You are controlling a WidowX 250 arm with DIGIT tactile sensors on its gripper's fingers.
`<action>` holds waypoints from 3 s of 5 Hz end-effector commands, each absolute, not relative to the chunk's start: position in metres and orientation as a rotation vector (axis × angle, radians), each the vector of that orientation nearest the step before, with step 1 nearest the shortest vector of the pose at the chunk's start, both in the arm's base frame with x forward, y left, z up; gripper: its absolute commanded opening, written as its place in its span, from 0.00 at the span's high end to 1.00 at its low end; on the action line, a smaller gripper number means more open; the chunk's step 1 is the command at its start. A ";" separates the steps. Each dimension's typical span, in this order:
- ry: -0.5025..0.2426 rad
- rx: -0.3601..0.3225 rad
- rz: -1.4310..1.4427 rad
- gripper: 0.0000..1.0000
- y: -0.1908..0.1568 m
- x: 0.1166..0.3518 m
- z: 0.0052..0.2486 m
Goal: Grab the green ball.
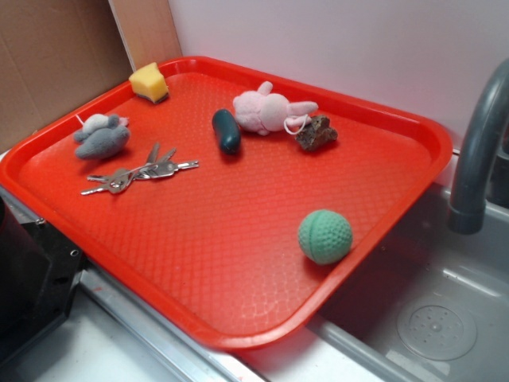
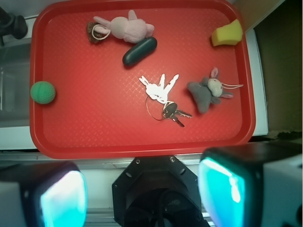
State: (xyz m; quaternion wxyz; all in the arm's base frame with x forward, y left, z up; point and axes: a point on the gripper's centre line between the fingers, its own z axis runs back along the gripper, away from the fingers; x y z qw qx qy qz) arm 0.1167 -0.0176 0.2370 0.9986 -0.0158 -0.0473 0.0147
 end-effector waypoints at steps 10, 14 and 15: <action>-0.062 0.068 -1.473 0.00 -0.186 0.215 0.149; -0.128 0.096 -1.680 0.00 -0.192 0.205 0.056; -0.110 0.061 -1.720 0.00 -0.191 0.220 0.042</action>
